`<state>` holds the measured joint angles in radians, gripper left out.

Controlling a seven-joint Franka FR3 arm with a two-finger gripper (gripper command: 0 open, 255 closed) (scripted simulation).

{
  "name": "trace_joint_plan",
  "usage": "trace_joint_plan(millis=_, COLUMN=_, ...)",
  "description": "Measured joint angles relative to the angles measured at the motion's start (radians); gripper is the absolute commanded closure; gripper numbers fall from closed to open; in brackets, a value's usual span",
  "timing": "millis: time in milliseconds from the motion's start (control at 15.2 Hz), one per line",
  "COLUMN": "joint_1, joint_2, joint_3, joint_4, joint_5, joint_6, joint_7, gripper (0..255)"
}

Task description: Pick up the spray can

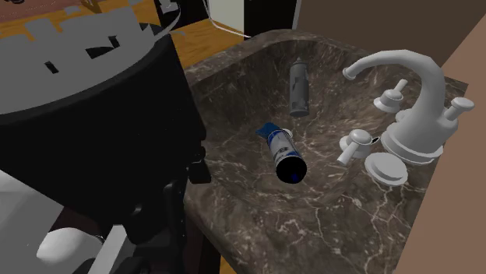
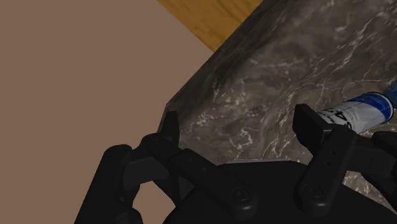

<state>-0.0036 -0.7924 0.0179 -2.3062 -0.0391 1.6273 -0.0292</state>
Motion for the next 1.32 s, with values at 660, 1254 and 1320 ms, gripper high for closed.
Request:
trace_joint_plan(millis=660, joint_1=-0.084, joint_2=-0.061, joint_3=0.329, joint_4=-0.148, joint_5=0.103, joint_6=0.172, joint_7=0.554, gripper=0)
trace_joint_plan(millis=1254, joint_1=-0.326, joint_2=0.113, joint_3=0.776, joint_4=-0.053, joint_5=0.121, joint_6=0.313, joint_7=1.211, gripper=0)
trace_joint_plan(millis=1320, joint_1=-0.372, joint_2=0.145, joint_3=0.834, joint_4=-0.028, joint_5=0.11, joint_6=0.325, joint_7=1.287, gripper=0)
